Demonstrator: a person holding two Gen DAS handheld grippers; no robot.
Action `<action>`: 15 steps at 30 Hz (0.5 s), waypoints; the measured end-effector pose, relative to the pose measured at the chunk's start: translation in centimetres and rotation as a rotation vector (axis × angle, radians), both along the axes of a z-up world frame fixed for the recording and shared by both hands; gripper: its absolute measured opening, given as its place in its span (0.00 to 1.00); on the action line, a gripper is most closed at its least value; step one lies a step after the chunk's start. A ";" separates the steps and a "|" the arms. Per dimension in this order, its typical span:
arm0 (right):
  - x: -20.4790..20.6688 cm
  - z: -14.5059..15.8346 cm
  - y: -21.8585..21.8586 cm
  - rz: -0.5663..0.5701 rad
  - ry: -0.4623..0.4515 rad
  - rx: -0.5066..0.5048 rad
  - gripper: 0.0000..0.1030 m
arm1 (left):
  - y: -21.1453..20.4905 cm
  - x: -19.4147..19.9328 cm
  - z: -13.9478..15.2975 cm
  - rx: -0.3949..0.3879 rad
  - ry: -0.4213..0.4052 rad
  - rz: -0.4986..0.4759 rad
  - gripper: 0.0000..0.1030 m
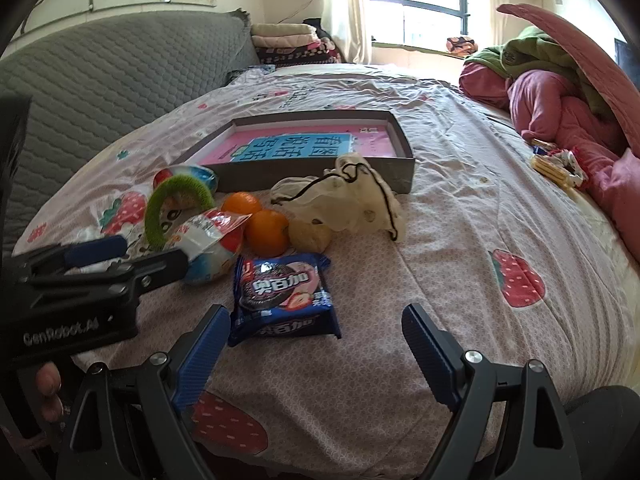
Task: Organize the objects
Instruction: 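Grasp the blue snack packet with the right tool while the left tool grasps the white egg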
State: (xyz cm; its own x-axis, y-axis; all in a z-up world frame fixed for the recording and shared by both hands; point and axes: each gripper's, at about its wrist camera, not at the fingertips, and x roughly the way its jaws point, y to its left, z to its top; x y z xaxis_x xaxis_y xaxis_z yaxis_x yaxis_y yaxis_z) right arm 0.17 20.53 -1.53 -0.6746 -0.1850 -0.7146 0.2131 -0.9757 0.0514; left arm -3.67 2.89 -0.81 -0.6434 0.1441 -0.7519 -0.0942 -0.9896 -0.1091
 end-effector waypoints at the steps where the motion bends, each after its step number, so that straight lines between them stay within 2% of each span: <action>1: 0.0 0.0 -0.1 0.004 0.000 0.003 0.85 | 0.1 -0.2 0.0 -0.002 -0.001 -0.005 0.80; 15: -1.8 -1.0 -0.9 0.028 -0.014 0.026 0.85 | 2.1 -2.3 -0.7 -0.009 -0.048 -0.032 0.80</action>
State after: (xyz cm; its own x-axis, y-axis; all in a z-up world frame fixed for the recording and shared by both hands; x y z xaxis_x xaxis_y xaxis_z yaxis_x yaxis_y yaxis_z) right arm -1.59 19.64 -2.55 -0.6592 -0.1847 -0.7289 0.2398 -0.9704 0.0291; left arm -5.94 4.96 -1.53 -0.6020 0.1575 -0.7828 -0.1207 -0.9870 -0.1057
